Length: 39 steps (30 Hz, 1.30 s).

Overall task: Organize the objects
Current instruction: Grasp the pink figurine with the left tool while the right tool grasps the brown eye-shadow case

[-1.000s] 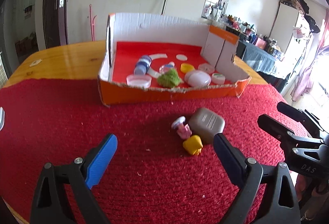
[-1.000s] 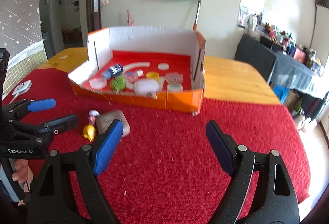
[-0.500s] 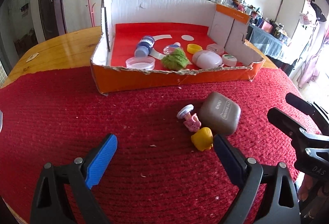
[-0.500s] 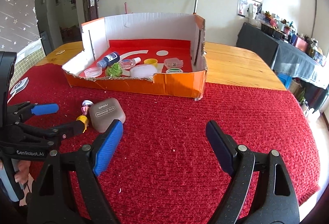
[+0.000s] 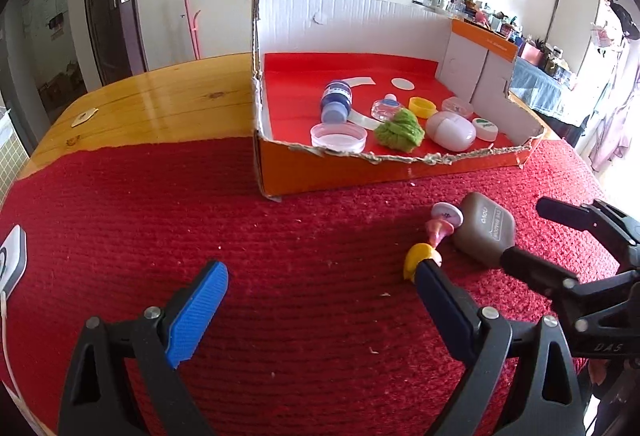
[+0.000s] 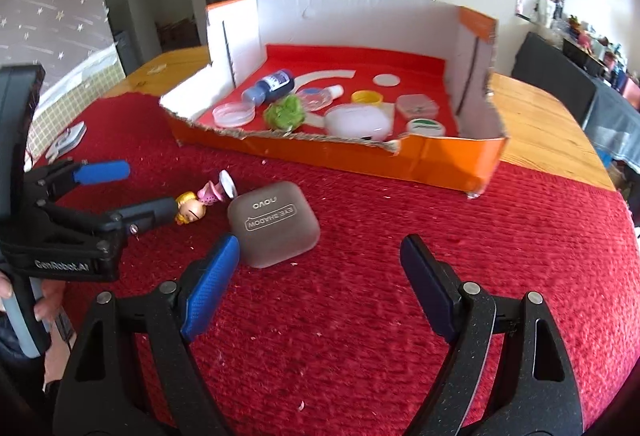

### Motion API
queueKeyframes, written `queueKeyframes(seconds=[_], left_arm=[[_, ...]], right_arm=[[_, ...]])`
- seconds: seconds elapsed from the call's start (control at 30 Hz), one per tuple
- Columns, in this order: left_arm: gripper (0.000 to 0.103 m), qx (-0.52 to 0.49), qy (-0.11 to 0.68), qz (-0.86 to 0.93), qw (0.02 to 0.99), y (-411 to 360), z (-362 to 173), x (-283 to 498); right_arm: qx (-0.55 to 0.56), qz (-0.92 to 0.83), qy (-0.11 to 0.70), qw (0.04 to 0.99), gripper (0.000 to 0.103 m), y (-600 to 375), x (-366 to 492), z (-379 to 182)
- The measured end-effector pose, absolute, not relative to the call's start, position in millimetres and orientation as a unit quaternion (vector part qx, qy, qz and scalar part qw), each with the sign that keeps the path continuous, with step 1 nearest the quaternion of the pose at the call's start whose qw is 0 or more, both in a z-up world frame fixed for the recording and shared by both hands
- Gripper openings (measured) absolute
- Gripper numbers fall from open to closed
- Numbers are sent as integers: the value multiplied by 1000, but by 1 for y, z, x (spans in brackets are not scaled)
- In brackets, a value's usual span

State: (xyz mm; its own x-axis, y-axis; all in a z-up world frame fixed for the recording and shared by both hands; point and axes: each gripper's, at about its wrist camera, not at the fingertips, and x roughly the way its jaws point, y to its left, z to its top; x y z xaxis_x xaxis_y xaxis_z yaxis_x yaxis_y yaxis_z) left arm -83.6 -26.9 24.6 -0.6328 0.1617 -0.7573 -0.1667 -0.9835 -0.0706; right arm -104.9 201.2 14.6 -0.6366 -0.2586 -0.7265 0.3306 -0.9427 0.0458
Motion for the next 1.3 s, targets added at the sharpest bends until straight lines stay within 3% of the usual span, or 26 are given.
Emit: queueKeyframes(seconds=[0.23, 0.47, 0.6, 0.67, 0.83, 1.3], left_arm=[[96, -425, 8, 894, 143, -25, 25, -87], [80, -429, 50, 884, 178, -3, 24, -88], [77, -426, 69, 883, 185, 6, 23, -91], [70, -427, 76, 881, 188, 10, 23, -94], [64, -429, 87, 878, 194, 15, 25, -99], [36, -428, 64, 877, 209, 21, 26, -105]], right_arm=[[416, -889, 68, 180, 83, 191, -114, 6], [427, -877, 85, 206, 83, 191, -119, 6], [427, -873, 87, 219, 83, 193, -120, 8], [428, -871, 90, 225, 82, 191, -121, 8], [427, -867, 110, 231, 82, 182, -122, 6], [421, -862, 129, 253, 58, 168, -129, 5]])
